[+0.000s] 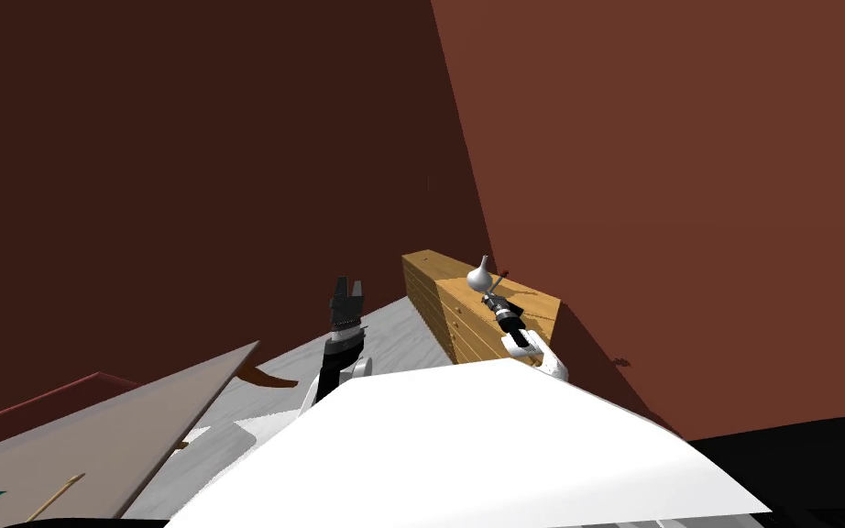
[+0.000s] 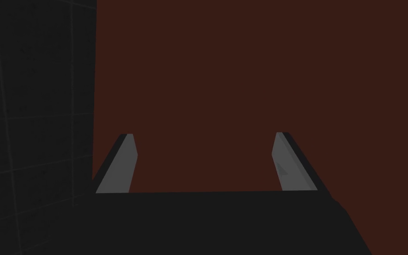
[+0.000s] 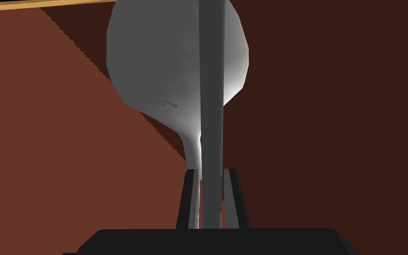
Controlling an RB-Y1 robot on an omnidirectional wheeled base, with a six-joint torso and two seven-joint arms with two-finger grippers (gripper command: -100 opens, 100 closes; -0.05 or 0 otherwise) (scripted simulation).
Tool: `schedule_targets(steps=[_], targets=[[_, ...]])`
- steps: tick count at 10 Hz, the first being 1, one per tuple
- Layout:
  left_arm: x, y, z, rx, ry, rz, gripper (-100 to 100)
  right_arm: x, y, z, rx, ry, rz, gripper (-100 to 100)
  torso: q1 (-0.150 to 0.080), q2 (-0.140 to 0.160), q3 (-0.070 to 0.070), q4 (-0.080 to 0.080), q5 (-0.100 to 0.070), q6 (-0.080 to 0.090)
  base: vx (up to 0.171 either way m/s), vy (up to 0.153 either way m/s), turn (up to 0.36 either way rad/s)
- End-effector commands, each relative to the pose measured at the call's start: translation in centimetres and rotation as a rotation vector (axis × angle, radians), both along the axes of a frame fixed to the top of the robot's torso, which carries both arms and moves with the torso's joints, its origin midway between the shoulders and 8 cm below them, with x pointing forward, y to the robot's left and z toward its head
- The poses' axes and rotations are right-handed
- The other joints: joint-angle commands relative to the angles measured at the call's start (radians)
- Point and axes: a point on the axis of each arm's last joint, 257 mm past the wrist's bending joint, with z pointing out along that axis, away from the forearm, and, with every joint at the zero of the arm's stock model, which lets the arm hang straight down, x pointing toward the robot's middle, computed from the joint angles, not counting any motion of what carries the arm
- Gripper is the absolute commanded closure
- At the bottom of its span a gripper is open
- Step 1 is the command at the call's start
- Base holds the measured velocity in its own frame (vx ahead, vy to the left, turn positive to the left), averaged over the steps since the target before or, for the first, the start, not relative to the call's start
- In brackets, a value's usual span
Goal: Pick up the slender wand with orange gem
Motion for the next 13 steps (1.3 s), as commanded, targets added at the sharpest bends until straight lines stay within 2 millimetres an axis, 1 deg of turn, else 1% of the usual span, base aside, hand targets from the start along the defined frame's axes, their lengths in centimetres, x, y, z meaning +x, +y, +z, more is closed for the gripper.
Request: schedule_targets(steps=[1,2,3,4,5,6,7,8,10,11,12,13], targets=[[0.0,0.0,0.0,0.000,0.000,0.000,0,-2.3,-2.0,-1.0,-0.011,0.038,-0.085,100,0.000,0.000,0.000,0.000,0.000,0.000,-0.004,-0.060,0.394],[0.0,0.0,0.0,0.000,0.000,0.000,0,-3.1,-1.8,-1.4,0.001,0.044,-0.094,100,-0.004,0.000,0.000,-0.001,-0.001,-0.001,-0.017,-0.111,0.204],[0.0,0.0,0.0,0.000,0.000,0.000,0,-3.9,-2.0,-1.1,-0.007,0.043,-0.097,100,-0.007,0.000,0.000,-0.001,-0.001,0.001,-0.013,-0.065,-0.039],[0.0,0.0,0.0,0.000,0.000,0.000,0,-3.5,-1.6,0.6,-0.017,0.011,-0.089,100,-0.006,0.001,0.000,-0.001,-0.001,0.002,-0.006,-0.015,-0.069],[0.0,0.0,0.0,0.000,0.000,0.000,0,-3.3,-1.4,1.6,-0.022,-0.009,-0.084,100,-0.002,0.000,0.000,0.000,0.000,0.001,0.004,0.006,-0.003],[0.0,0.0,0.0,0.000,0.000,0.000,0,-6.0,-3.8,-0.1,-0.030,0.049,-0.179,100,0.001,-0.001,0.000,0.000,0.001,0.000,-0.001,-0.072,0.303],[0.0,0.0,0.0,0.000,0.000,0.000,0,-6.8,-3.7,0.2,-0.027,0.047,-0.191,100,-0.004,0.000,-0.001,-0.001,0.000,-0.001,-0.017,-0.100,0.231],[0.0,0.0,0.0,0.000,0.000,0.000,0,-7.5,-3.8,1.0,-0.039,0.039,-0.192,100,-0.006,0.000,0.000,-0.001,-0.001,0.001,-0.018,-0.054,0.008],[0.0,0.0,0.0,0.000,0.000,0.000,0,-7.1,-3.4,3.2,-0.053,-0.004,-0.183,100,-0.002,0.000,0.000,0.000,0.001,0.001,-0.004,-0.008,-0.022],[0.0,0.0,0.0,0.000,0.000,0.000,0,-9.8,-5.9,1.8,-0.065,0.055,-0.283,100,0.001,-0.001,0.000,0.000,0.001,0.000,-0.006,-0.063,0.330],[0.0,0.0,0.0,0.000,0.000,0.000,0,-10.7,-5.8,2.1,-0.063,0.054,-0.296,100,-0.003,0.000,-0.001,-0.001,0.000,0.000,-0.014,-0.099,0.224],[0.0,0.0,0.0,0.000,0.000,0.000,0,-11.7,-6.0,2.4,-0.076,0.059,-0.301,100,-0.006,0.000,0.000,-0.001,-0.001,0.001,-0.013,-0.058,-0.011]])
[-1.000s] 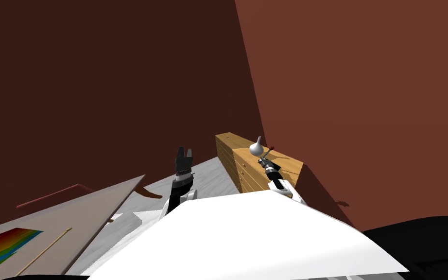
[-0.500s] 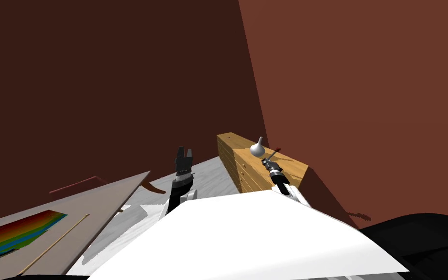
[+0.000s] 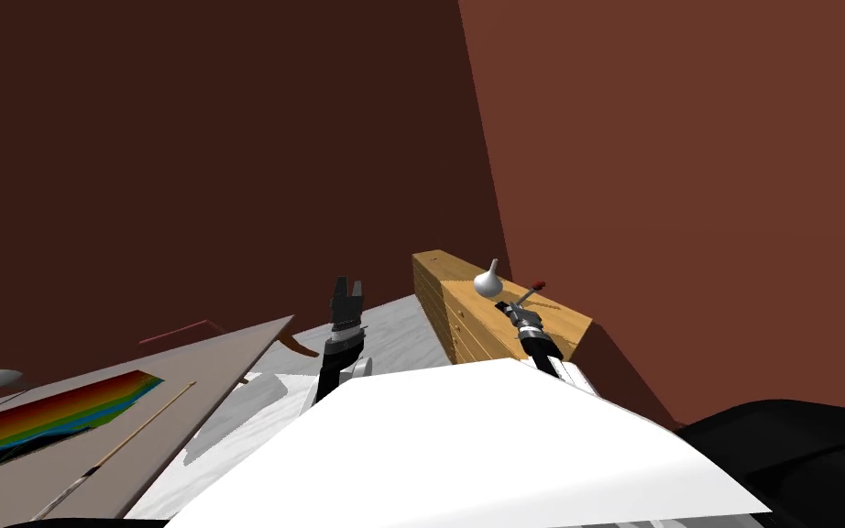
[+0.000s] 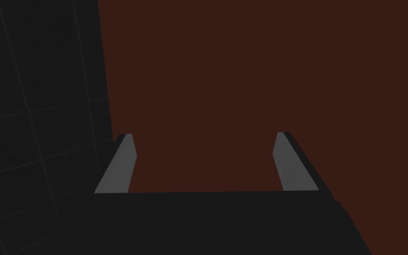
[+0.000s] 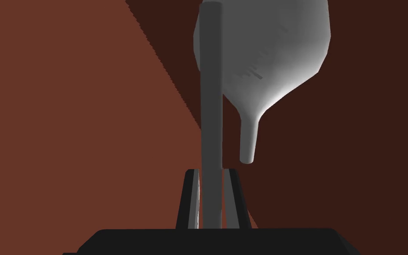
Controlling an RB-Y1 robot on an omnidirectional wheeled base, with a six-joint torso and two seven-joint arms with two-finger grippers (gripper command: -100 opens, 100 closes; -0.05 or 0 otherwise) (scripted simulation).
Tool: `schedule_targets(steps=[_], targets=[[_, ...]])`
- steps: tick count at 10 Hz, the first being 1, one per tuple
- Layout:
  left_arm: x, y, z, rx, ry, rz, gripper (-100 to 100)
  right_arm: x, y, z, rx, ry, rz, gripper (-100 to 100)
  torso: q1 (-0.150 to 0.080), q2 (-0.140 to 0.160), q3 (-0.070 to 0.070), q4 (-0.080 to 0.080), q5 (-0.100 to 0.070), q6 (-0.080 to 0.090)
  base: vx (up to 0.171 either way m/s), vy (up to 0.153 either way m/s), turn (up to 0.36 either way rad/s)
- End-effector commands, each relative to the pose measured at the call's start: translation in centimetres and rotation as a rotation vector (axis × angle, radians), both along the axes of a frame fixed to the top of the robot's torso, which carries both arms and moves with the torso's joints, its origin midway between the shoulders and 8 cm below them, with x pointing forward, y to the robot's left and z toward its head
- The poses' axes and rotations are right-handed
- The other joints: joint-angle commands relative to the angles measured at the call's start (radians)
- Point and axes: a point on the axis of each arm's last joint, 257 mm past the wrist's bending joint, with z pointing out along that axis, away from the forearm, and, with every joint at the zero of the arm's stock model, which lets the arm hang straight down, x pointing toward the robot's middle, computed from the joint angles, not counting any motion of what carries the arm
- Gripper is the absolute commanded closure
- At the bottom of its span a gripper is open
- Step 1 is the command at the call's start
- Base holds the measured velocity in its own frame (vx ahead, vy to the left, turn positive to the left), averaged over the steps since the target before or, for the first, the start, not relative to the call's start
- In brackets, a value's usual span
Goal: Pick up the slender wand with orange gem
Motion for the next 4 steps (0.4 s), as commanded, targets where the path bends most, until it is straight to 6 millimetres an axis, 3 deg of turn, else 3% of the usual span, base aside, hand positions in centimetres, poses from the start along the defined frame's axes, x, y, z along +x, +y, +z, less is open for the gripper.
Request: schedule_targets(steps=[1,2,3,4], targets=[[0.0,0.0,0.0,0.000,0.000,0.000,0,-0.5,-0.2,1.7,-0.019,-0.017,-0.004,100,0.000,0.000,0.000,0.000,0.000,0.000,-0.013,-0.016,-0.040],[0.0,0.0,0.0,0.000,0.000,0.000,0,-0.3,0.0,3.0,-0.030,-0.040,0.002,100,0.003,0.000,0.000,0.000,0.001,-0.001,-0.008,0.002,-0.011],[0.0,0.0,0.0,0.000,0.000,0.000,0,-0.5,-0.2,2.2,-0.023,-0.024,-0.003,100,0.006,-0.001,0.000,0.001,0.002,-0.002,0.000,0.000,0.000],[0.0,0.0,0.0,0.000,0.000,0.000,0,-0.5,-0.1,2.4,-0.025,-0.027,-0.002,0,0.006,-0.001,-0.001,0.000,0.001,-0.002,0.000,0.000,0.000]])
